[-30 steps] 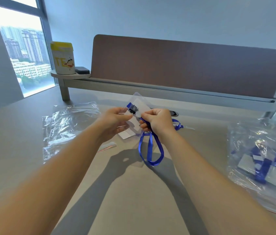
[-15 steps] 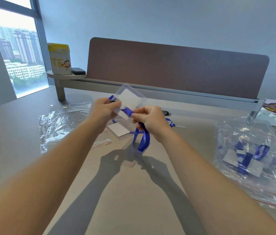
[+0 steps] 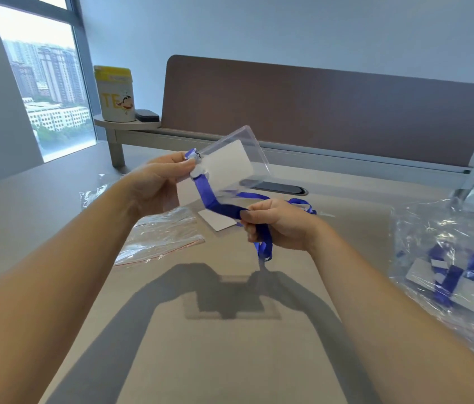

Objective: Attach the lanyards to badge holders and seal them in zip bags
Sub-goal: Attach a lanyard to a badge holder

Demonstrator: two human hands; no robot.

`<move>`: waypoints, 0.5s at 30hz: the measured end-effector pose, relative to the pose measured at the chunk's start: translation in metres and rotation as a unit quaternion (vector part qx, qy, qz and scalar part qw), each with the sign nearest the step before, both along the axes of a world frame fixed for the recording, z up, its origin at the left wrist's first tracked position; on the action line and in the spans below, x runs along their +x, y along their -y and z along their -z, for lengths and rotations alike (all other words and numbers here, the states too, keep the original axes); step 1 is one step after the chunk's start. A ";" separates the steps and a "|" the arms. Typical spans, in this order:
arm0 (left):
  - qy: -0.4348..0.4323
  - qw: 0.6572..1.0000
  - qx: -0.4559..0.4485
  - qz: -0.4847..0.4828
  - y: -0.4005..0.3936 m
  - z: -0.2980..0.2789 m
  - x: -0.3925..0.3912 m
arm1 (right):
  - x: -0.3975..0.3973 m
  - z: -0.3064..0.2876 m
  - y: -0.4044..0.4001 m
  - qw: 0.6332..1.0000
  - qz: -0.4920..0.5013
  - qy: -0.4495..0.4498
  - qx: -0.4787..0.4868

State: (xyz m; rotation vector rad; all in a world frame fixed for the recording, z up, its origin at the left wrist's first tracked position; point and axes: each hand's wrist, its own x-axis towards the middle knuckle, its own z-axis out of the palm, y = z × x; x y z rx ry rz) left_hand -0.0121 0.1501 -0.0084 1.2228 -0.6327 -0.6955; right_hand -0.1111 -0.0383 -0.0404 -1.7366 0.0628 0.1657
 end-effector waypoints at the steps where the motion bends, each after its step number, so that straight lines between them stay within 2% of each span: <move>1: 0.003 0.999 0.014 0.035 -0.004 0.000 0.002 | 0.003 0.001 -0.001 0.999 -0.025 -0.019 0.017; 3: 0.028 0.995 0.059 0.069 -0.010 0.000 0.004 | 0.008 0.003 -0.003 0.998 -0.052 -0.045 0.009; 6: 0.054 0.982 0.146 0.109 -0.015 -0.002 0.007 | 0.016 0.005 -0.004 0.998 -0.024 -0.047 -0.032; 8: 0.067 0.962 0.222 0.143 -0.017 0.001 0.013 | 0.022 0.004 -0.004 0.998 0.015 -0.033 -0.056; 10: 0.112 0.926 0.324 0.158 -0.015 0.005 0.013 | 0.027 0.001 -0.006 0.993 0.055 -0.010 -0.102; 12: 0.158 0.893 0.407 0.112 -0.009 0.009 0.010 | 0.031 -0.005 -0.013 0.986 0.087 0.026 -0.143; 15: 0.222 0.876 0.427 -0.017 0.000 0.015 0.012 | 0.034 -0.013 -0.024 0.983 0.124 0.075 -0.114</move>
